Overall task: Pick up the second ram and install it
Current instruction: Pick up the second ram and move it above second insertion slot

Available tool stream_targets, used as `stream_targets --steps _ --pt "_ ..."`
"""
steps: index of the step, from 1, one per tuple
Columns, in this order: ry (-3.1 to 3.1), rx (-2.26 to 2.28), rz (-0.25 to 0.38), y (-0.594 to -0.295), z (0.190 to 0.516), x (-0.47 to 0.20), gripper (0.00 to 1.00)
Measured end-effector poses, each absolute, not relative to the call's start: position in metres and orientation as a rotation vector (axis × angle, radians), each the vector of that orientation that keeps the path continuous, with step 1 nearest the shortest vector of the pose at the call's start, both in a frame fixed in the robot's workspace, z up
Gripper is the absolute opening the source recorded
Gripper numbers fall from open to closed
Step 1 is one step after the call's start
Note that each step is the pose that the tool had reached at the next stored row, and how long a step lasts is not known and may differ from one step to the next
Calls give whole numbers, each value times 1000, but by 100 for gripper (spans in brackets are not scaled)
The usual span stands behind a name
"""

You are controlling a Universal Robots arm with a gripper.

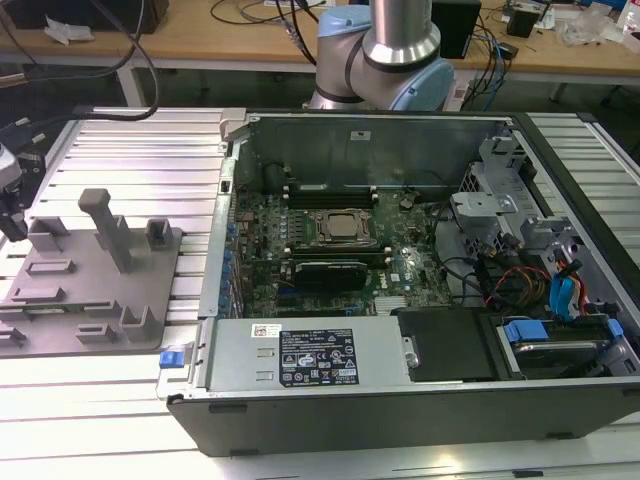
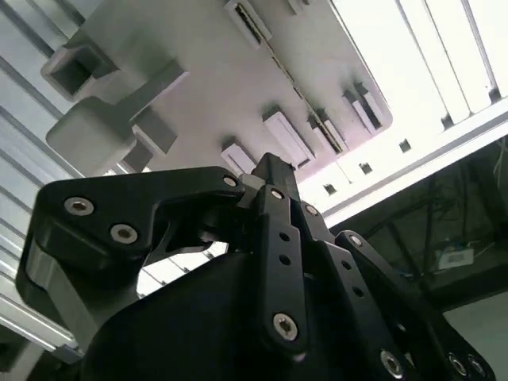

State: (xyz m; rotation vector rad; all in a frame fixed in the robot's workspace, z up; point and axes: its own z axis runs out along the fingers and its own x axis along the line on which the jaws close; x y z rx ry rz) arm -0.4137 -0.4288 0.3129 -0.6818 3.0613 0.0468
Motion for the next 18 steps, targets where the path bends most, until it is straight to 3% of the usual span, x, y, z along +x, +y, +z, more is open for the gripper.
stream_targets --steps 18 --pt "2673 -1663 32 -429 303 -414 8"
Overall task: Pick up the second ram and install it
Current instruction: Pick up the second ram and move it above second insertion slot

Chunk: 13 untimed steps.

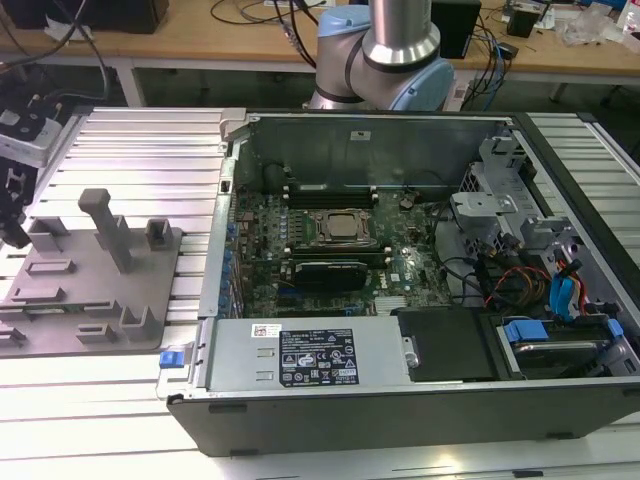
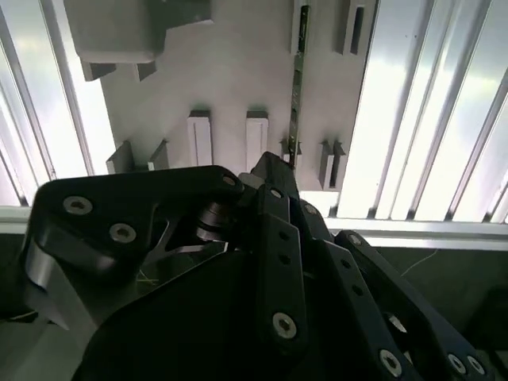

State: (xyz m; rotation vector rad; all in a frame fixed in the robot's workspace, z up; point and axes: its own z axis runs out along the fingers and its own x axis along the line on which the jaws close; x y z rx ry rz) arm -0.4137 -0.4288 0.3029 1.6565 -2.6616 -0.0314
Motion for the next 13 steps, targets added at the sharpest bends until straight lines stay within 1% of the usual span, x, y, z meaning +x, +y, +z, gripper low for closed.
stream_targets --steps 4,10,13 --pt "-2562 1805 -31 -429 299 -414 8" --pt "-2285 2141 -29 -429 291 -414 8" --pt "-2244 2183 -28 -429 289 -414 8"
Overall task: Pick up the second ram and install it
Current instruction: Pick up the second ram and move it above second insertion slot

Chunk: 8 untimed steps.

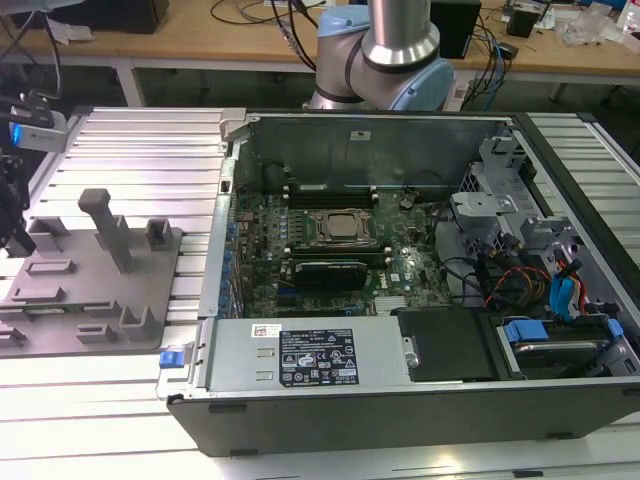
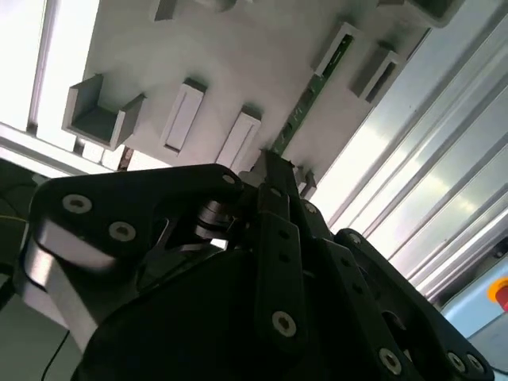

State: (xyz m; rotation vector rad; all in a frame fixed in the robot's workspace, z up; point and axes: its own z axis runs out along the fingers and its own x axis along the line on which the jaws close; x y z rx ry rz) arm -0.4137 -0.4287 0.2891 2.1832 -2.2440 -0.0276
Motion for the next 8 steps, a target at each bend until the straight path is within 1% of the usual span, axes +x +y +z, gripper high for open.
stream_targets --steps 8 --pt "-2244 2183 -28 -439 269 -414 8"
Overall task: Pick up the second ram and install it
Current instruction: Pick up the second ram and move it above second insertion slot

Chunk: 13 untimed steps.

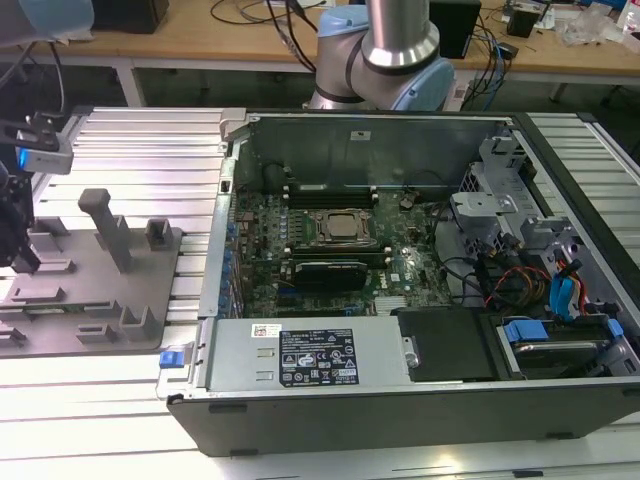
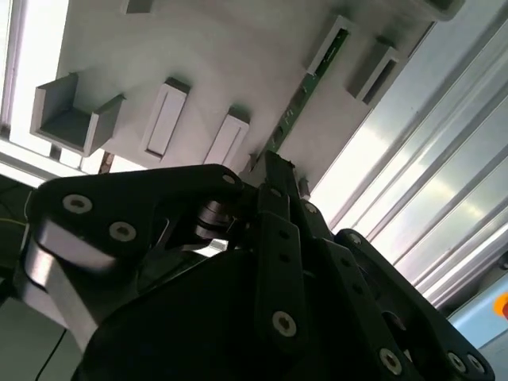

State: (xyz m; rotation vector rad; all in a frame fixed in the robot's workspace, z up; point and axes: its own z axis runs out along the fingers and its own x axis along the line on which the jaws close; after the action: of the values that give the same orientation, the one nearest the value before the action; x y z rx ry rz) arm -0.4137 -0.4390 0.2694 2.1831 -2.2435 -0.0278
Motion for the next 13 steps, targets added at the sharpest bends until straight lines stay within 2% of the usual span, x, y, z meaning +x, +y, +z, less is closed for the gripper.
stream_targets --steps 10,11,12,13 --pt "-2243 2183 -28 -448 257 -414 8" --pt "-2243 2183 -28 -448 257 -414 13" --pt "-2243 2183 -28 -448 257 -414 27" --pt "-2243 2183 -28 -448 257 -414 34"
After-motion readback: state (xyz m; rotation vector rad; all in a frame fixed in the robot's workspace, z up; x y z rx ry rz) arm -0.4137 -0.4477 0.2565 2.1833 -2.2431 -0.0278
